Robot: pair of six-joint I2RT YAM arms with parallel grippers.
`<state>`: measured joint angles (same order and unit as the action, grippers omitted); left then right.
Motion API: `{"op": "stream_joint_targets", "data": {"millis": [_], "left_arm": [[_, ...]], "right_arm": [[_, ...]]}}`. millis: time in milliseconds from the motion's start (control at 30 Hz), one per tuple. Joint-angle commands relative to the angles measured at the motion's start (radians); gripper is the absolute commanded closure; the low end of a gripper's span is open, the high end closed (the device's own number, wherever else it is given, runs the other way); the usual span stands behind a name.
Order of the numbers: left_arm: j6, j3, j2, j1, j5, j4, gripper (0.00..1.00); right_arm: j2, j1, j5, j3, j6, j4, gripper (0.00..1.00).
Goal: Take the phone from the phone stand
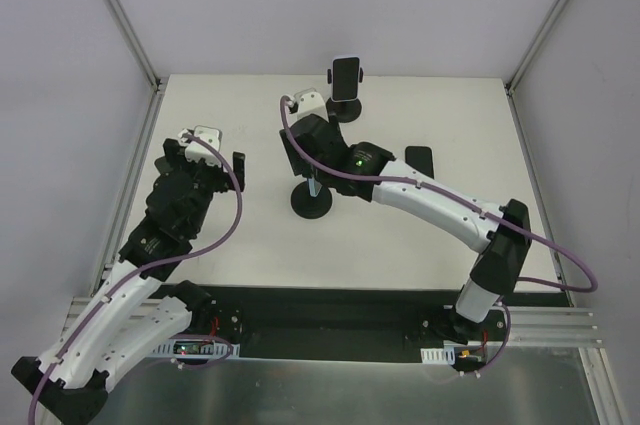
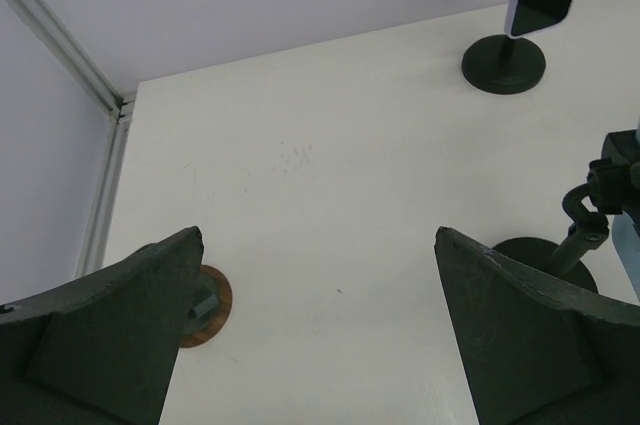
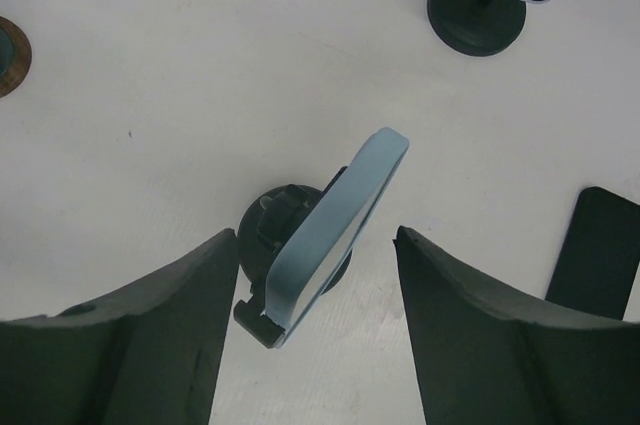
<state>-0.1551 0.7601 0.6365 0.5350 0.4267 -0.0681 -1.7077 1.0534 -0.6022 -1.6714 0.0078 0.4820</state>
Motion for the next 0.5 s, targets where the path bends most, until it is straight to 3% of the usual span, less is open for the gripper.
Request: {"op": "stream_joint_targets", "data": {"millis": [0,267,467], "left_arm": [[-0.009,-0.012,0.025,-0.006,-0.129,0.045,0.01],[0.057,-0.018,0.106,-0.006,-0.393,0.065,0.01],[0.074,-0.022,0.184,-0.006,-0.629,0.097,0.01]], "right_arm": [[0.049,0.002,-0.018,0.010,-0.029,-0.056,0.38],[0.158,0.002,0.022,0.145,-0.091,-0.148,0.76],[0.241,0.002,0.114,0.231,-0.169,-0.238,0.96]]}}
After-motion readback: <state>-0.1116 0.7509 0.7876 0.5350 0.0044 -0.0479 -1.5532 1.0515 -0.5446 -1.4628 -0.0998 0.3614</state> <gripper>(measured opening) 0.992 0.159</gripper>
